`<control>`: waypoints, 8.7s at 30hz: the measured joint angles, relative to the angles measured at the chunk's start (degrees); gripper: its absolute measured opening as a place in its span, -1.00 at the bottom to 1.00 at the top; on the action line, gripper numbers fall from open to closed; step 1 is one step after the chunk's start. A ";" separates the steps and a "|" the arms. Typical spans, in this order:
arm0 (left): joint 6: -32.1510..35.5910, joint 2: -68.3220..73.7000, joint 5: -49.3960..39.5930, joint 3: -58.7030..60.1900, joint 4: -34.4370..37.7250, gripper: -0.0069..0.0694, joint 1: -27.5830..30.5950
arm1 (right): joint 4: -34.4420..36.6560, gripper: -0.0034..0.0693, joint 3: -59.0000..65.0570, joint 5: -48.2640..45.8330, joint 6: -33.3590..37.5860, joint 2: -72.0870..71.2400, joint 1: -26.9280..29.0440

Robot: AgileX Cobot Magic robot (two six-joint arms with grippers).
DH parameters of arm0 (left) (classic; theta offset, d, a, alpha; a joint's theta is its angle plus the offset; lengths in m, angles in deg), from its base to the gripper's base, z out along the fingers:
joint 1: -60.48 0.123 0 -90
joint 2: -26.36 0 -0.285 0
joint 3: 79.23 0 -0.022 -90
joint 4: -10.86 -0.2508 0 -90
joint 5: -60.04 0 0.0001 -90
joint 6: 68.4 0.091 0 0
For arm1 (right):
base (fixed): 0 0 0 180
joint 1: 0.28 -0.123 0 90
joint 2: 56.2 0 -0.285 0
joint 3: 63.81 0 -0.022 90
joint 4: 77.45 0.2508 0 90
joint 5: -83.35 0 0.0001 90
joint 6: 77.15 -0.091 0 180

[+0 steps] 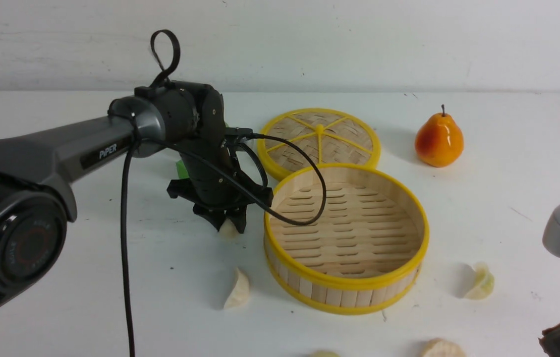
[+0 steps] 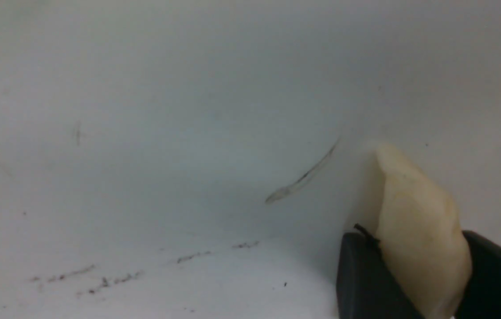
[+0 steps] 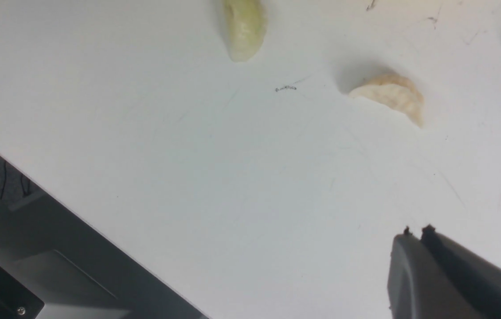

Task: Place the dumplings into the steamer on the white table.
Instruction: 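Reach for and grasp a dumpling on the table with the left gripper, then place the dumpling into the bamboo steamer basket with the left gripper, then reach for and grasp a dumpling on the table with the left gripper, then place the dumpling into the bamboo steamer basket with the left gripper, then reach for and grasp a dumpling on the table with the left gripper, then place the dumpling into the bamboo steamer basket with the left gripper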

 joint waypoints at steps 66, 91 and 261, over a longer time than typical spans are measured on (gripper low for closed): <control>-12.59 -44.23 -14.54 1.32 -15.12 0.42 -21.15 | -0.73 -0.76 -2.02 30.53 -1.97 -20.00 0.00; -9.32 -54.29 5.07 49.09 -4.53 0.41 -5.17 | 7.21 -0.68 -2.02 19.40 -4.48 -18.85 0.00; -18.26 -8.37 -0.21 0.60 -7.25 -0.22 -15.44 | -1.62 -0.45 1.57 13.49 -3.43 -18.90 0.00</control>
